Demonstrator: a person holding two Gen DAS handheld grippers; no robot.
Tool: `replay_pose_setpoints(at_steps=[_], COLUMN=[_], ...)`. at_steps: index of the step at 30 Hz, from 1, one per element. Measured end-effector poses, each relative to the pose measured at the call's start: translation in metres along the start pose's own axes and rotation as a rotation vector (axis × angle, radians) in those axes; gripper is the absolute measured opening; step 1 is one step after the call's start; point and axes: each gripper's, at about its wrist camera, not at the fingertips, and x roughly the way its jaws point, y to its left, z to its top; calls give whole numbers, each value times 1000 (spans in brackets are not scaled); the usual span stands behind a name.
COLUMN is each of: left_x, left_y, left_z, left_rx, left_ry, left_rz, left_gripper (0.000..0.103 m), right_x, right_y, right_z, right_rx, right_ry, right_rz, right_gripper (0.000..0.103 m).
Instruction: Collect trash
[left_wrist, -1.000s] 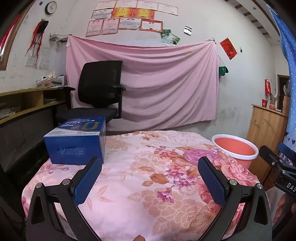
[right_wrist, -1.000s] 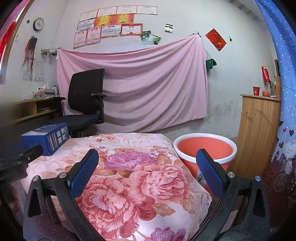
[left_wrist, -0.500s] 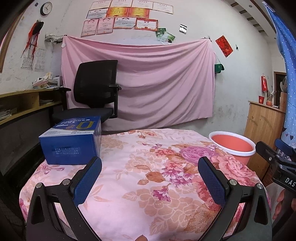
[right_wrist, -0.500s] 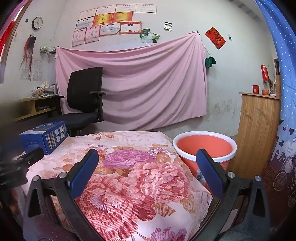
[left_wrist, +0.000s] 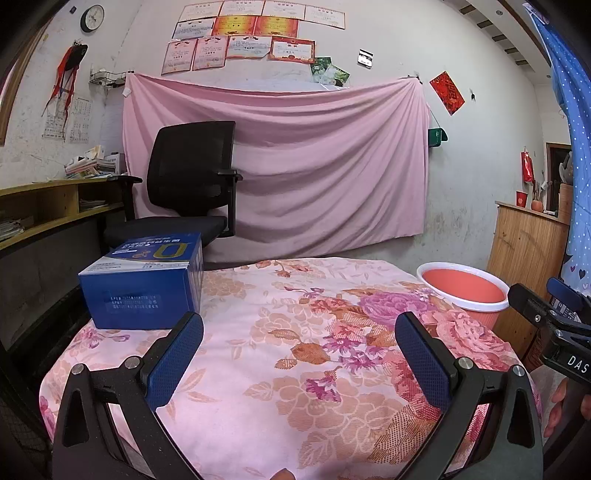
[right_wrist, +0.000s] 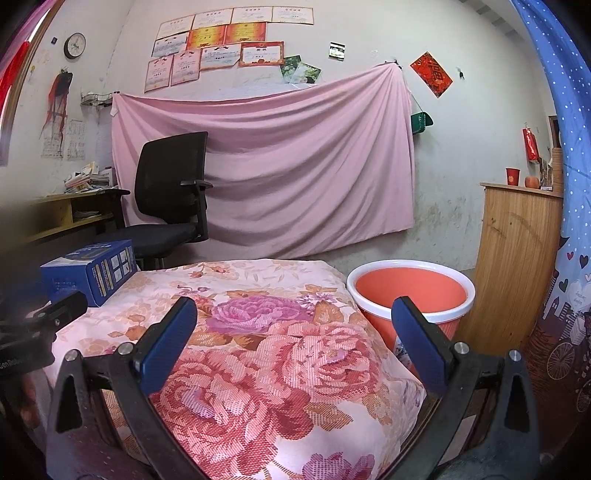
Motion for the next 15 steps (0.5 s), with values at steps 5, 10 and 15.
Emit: replay_pose_setpoints(at_steps=[5, 10, 15], left_x=[0, 0, 0], left_y=[1, 1, 0], left_z=[0, 0, 0], left_rx=[0, 0, 0], left_ry=[1, 1, 0], left_rz=[0, 0, 0], left_gripper=[102, 102, 102], right_x=[0, 0, 1], right_y=[1, 1, 1], right_z=[0, 0, 0], right_rx=[1, 0, 0], right_ry=[0, 1, 2], right_rz=[-1, 0, 4], right_gripper=[103, 103, 103])
